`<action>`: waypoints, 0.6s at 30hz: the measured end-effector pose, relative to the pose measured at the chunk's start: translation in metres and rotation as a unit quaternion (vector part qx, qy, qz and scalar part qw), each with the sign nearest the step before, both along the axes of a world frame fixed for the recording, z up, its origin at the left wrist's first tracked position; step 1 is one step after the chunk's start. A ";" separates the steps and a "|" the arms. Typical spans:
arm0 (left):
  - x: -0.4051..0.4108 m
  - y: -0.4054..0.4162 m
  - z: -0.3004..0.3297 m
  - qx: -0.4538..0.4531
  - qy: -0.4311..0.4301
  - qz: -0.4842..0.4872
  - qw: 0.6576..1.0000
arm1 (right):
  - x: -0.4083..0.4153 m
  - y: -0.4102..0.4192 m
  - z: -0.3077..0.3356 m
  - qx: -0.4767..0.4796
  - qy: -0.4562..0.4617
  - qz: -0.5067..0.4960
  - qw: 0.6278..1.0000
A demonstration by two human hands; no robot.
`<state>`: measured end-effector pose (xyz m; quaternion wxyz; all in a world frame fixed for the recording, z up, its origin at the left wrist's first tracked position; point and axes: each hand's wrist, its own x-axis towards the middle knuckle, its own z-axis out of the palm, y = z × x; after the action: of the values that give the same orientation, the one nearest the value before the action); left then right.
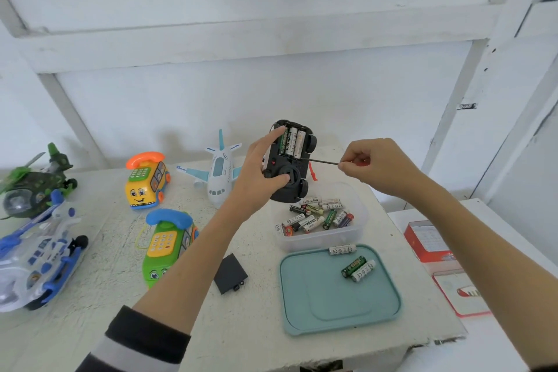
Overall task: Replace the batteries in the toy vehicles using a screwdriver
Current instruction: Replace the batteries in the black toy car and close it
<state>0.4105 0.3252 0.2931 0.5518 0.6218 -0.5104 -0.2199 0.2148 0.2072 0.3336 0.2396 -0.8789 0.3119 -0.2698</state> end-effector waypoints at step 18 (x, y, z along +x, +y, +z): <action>-0.006 0.015 -0.002 -0.022 0.075 0.029 0.997 | 0.012 0.015 -0.004 -0.013 -0.006 0.000 1.000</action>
<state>0.4041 0.3399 0.2908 0.6082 0.6060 -0.4541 -0.2380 0.2263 0.2222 0.3296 0.2306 -0.8803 0.3066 -0.2791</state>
